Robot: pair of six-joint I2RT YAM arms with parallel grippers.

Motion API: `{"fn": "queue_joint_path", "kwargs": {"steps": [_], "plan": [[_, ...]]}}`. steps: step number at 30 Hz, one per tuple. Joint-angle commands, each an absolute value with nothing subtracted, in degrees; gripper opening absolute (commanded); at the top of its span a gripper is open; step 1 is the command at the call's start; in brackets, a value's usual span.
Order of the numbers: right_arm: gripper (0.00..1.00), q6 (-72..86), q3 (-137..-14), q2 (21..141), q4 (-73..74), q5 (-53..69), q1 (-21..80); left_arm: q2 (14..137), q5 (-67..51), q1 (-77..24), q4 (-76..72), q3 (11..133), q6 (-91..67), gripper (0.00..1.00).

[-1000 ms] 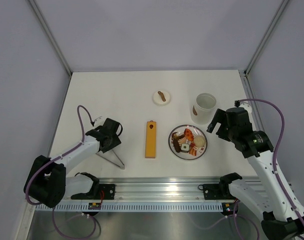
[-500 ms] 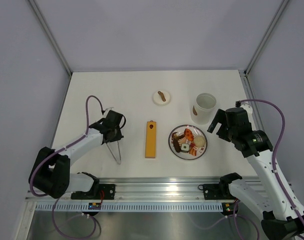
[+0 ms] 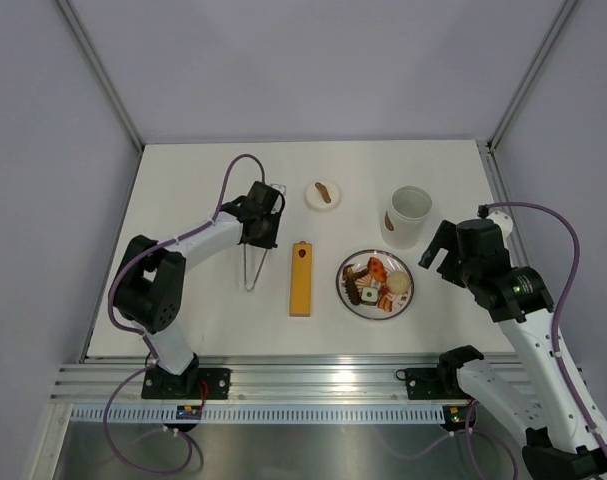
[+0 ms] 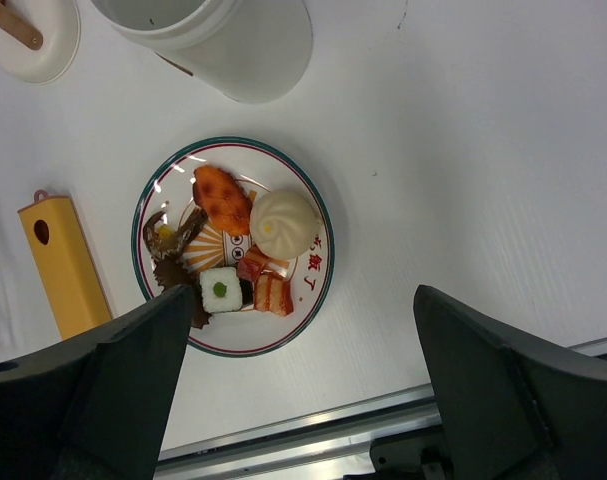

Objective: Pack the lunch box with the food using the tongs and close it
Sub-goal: Place the clamp at the center of the board.

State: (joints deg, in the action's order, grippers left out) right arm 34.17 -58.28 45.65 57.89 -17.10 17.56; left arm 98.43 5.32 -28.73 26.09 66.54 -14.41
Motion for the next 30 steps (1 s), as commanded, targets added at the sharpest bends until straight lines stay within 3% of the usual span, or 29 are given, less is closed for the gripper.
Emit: {"fn": "queue_joint_path", "kwargs": {"steps": [1,7,14,17,23,30], "plan": [[0.99,35.59,-60.38,43.95,60.2,-19.42,17.67,100.01,0.36,-28.74,25.49,68.99,-8.53,0.07],[0.99,35.86,-60.2,43.51,60.99,-19.86,17.67,103.97,-1.67,-29.18,26.28,69.87,-9.58,0.18],[0.99,35.6,-60.9,43.86,61.61,-20.57,17.67,103.54,2.28,-30.58,29.53,71.8,-9.93,0.55],[0.99,35.51,-61.26,44.65,61.26,-20.57,17.67,99.94,3.78,-31.38,31.37,72.07,-9.93,0.63],[0.99,35.33,-61.96,46.58,60.21,-20.48,17.67,91.86,6.76,-31.55,34.19,71.54,-10.63,0.97],[0.99,34.81,-62.84,48.16,59.06,-20.74,17.67,86.93,13.44,-31.38,35.77,69.79,-14.05,0.99]]}}
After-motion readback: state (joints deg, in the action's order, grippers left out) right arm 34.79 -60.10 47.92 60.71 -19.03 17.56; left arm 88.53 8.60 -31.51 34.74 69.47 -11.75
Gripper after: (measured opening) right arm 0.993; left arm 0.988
